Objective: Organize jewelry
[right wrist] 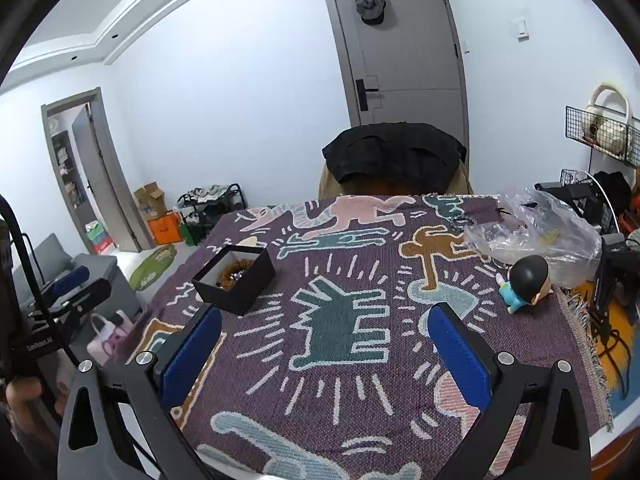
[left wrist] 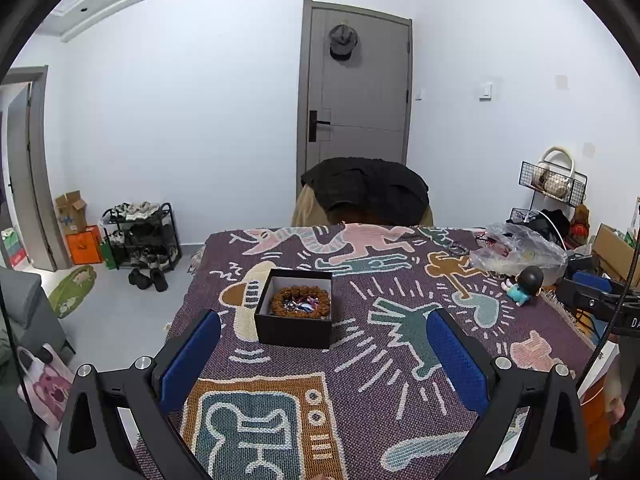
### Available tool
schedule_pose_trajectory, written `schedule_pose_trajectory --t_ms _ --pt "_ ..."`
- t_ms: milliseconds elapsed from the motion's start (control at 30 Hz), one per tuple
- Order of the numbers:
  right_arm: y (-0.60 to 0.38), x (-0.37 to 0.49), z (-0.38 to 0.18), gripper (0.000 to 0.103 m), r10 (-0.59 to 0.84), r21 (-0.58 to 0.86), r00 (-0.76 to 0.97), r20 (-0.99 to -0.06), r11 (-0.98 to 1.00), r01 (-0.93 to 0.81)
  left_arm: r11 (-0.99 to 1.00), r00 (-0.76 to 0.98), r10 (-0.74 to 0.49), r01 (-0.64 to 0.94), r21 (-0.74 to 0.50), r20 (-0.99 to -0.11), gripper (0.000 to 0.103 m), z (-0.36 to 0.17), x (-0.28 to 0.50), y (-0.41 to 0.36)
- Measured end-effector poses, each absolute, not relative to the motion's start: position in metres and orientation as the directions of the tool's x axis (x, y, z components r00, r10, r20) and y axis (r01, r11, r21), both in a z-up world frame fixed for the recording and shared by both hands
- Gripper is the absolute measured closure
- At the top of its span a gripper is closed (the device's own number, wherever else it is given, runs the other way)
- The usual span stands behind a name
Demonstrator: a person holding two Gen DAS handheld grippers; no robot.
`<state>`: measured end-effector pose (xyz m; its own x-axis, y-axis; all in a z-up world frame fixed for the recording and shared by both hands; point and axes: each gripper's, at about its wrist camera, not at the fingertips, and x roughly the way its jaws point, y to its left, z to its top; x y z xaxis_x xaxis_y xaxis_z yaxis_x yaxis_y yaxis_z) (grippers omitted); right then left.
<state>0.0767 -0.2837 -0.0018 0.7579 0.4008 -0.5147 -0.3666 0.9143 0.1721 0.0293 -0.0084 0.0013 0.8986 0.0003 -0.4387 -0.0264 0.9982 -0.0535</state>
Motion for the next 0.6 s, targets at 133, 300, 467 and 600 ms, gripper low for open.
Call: schedule_pose_trajectory --t_ms 133,300,467,600 --pt "-0.2828 0.0770 -0.0020 0.000 0.396 0.163 0.759 -0.517 0.916 -0.367 0.998 0.899 0.003 -0.029 -0.053 -0.438 0.000 0.0013 0.0295 -0.0089" --pt "-0.2837 0.0771 -0.0012 0.000 0.397 0.169 0.759 -0.517 0.916 -0.364 0.998 0.900 0.001 -0.028 -0.055 -0.436 0.000 0.0018 0.0291 -0.0095" --pt "-0.2827 0.0772 -0.0016 0.000 0.402 0.173 0.756 -0.517 0.914 -0.367 0.998 0.901 0.002 -0.028 -0.053 -0.434 0.000 0.0020 0.0290 -0.0086" --pt "-0.2806 0.0779 -0.0035 0.000 0.398 0.168 0.755 -0.521 0.915 -0.367 0.998 0.901 0.000 -0.026 -0.056 -0.433 0.000 0.0020 0.0288 -0.0088"
